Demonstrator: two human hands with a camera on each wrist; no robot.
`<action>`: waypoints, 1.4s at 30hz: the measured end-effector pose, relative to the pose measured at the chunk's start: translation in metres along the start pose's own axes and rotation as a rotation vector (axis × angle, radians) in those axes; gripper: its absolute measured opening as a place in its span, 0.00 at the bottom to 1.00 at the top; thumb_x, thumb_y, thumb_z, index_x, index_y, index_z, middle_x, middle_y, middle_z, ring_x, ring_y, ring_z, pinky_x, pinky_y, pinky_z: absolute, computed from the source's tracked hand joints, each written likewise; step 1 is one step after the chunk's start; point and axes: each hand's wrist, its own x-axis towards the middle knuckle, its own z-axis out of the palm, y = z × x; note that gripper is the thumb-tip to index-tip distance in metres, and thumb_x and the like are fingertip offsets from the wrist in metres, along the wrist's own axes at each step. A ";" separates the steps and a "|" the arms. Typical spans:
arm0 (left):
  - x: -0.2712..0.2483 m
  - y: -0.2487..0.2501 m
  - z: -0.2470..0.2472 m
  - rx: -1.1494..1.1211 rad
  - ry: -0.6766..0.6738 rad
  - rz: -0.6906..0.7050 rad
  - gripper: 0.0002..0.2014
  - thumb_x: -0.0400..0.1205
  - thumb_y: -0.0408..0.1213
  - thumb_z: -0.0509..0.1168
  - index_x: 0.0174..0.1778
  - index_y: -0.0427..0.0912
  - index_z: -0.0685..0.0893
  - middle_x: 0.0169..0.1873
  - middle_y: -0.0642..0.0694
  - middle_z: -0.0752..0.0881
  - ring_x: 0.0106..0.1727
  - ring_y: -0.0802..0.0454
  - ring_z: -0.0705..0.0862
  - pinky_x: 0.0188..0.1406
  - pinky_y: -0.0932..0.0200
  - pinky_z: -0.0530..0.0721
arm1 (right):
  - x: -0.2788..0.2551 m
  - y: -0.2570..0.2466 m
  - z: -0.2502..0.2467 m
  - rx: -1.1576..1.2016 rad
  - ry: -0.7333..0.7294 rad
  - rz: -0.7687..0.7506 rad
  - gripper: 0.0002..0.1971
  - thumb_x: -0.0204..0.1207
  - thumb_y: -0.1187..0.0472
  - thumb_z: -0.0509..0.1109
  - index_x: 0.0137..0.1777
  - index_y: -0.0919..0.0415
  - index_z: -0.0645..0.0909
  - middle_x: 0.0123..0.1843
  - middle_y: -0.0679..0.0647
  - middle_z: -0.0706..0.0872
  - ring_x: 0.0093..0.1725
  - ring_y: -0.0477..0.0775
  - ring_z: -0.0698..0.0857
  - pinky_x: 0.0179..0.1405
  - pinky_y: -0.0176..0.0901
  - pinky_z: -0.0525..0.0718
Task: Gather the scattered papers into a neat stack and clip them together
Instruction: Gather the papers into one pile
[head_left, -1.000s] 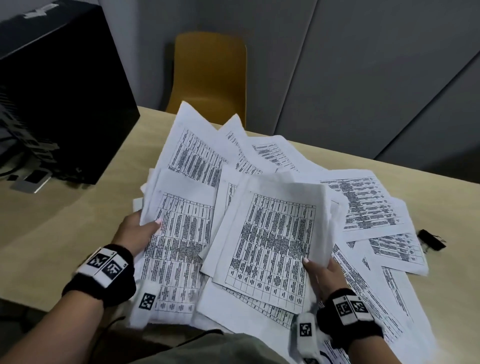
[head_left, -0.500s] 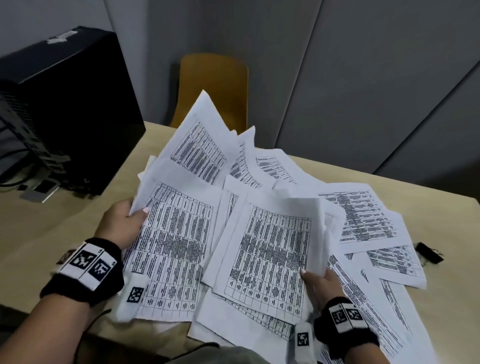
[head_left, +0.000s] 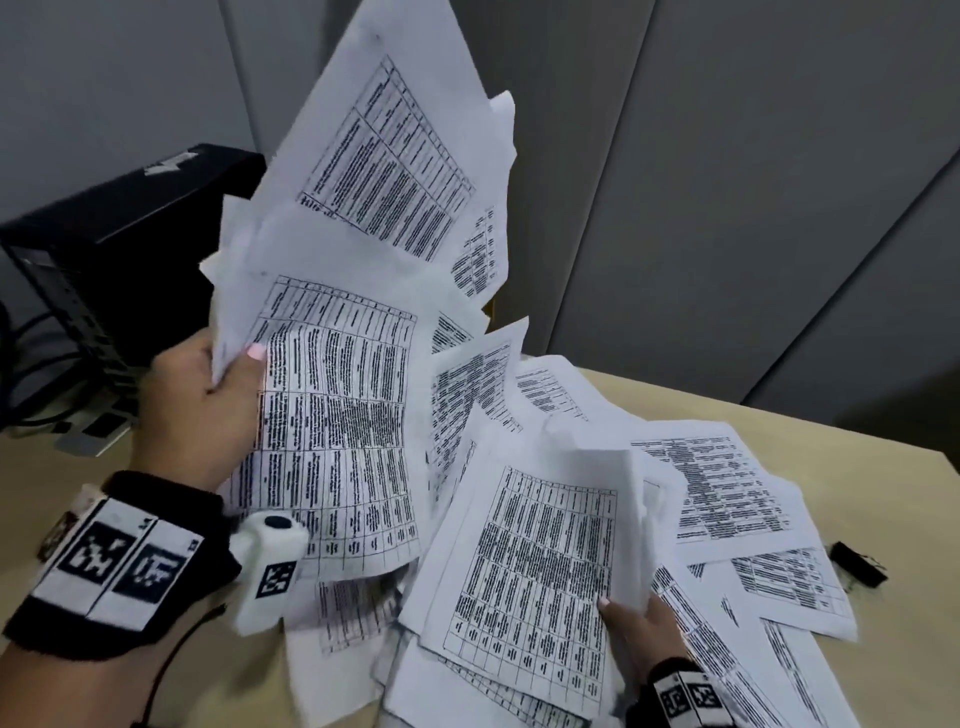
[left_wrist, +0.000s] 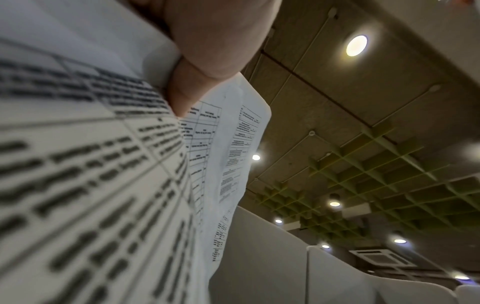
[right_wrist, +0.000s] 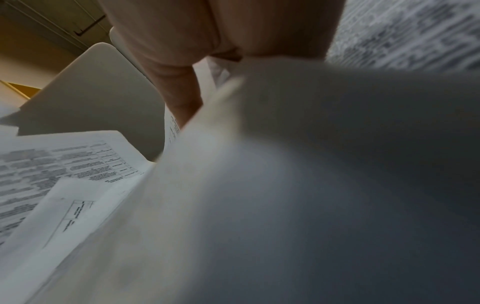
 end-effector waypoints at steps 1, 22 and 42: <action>-0.003 0.006 0.001 -0.022 0.006 0.005 0.13 0.81 0.36 0.62 0.35 0.31 0.77 0.25 0.37 0.75 0.27 0.45 0.71 0.29 0.59 0.66 | -0.002 -0.002 0.000 -0.005 0.001 -0.021 0.13 0.72 0.73 0.69 0.54 0.74 0.72 0.38 0.64 0.79 0.36 0.59 0.78 0.33 0.46 0.78; -0.111 -0.105 0.122 -0.140 -0.362 -0.791 0.21 0.81 0.33 0.62 0.71 0.32 0.72 0.67 0.32 0.78 0.66 0.35 0.77 0.68 0.44 0.71 | -0.009 -0.004 -0.002 0.359 -0.137 0.150 0.32 0.76 0.41 0.63 0.75 0.57 0.64 0.71 0.52 0.73 0.72 0.62 0.72 0.74 0.59 0.63; -0.092 -0.110 0.134 -0.315 -0.749 -0.774 0.18 0.69 0.34 0.76 0.52 0.43 0.81 0.51 0.43 0.88 0.55 0.40 0.86 0.62 0.40 0.80 | -0.013 0.013 -0.012 0.520 -0.258 0.114 0.30 0.51 0.73 0.79 0.57 0.75 0.78 0.40 0.70 0.90 0.36 0.67 0.89 0.39 0.57 0.88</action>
